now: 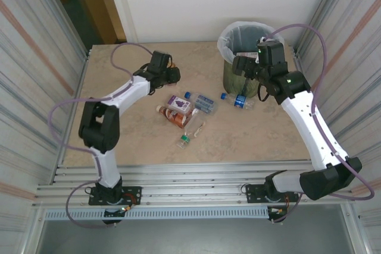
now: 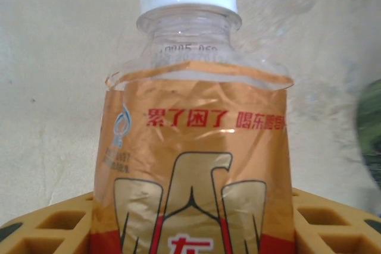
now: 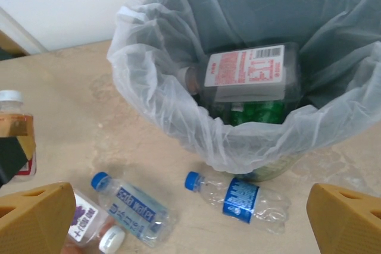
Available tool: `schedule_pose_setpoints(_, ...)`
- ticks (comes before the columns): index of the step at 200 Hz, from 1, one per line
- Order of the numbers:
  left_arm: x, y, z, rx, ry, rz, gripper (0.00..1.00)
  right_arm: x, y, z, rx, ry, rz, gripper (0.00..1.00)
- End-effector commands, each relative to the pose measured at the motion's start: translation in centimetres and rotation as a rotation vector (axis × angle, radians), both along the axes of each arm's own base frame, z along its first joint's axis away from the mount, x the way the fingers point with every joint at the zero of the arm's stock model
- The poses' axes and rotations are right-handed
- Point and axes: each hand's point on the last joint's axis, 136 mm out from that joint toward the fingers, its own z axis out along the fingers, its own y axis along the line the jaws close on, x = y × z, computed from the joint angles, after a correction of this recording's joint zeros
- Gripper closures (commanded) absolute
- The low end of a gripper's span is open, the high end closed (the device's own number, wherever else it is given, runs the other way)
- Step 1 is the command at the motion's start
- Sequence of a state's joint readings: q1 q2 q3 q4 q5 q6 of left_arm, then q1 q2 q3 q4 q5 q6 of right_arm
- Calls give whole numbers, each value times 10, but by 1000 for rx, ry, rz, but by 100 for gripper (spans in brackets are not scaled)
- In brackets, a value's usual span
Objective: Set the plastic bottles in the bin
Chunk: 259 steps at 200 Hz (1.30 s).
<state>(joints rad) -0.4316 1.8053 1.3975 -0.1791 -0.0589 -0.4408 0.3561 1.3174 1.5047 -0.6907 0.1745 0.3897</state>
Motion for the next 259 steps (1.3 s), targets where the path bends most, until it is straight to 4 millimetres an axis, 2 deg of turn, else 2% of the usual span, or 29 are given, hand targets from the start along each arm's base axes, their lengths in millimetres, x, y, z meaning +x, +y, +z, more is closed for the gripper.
schedule_pose_setpoints(1, -11, -14, 29, -78, -129, -121, 61, -5, 20, 13, 102, -36, 75, 2)
schedule_pose_setpoints(45, -46, -39, 57, -201, -230, -330, 63, -7, 63, 18, 229, -44, 240, 2)
schedule_pose_setpoints(79, -68, -54, 68, -268, -277, -467, 63, -7, 95, 19, 322, -38, 347, 2)
schedule_pose_setpoints(116, -87, -61, 74, -288, -335, -566, 63, -4, 126, 9, 387, 23, 437, 2)
schedule_pose_setpoints(187, -117, -64, 89, -302, -394, -677, 63, 4, 154, -5, 443, 104, 510, 0)
schedule_pose_setpoints(259, -134, -60, 93, -288, -425, -715, 63, -3, 173, -2, 480, 113, 604, 4)
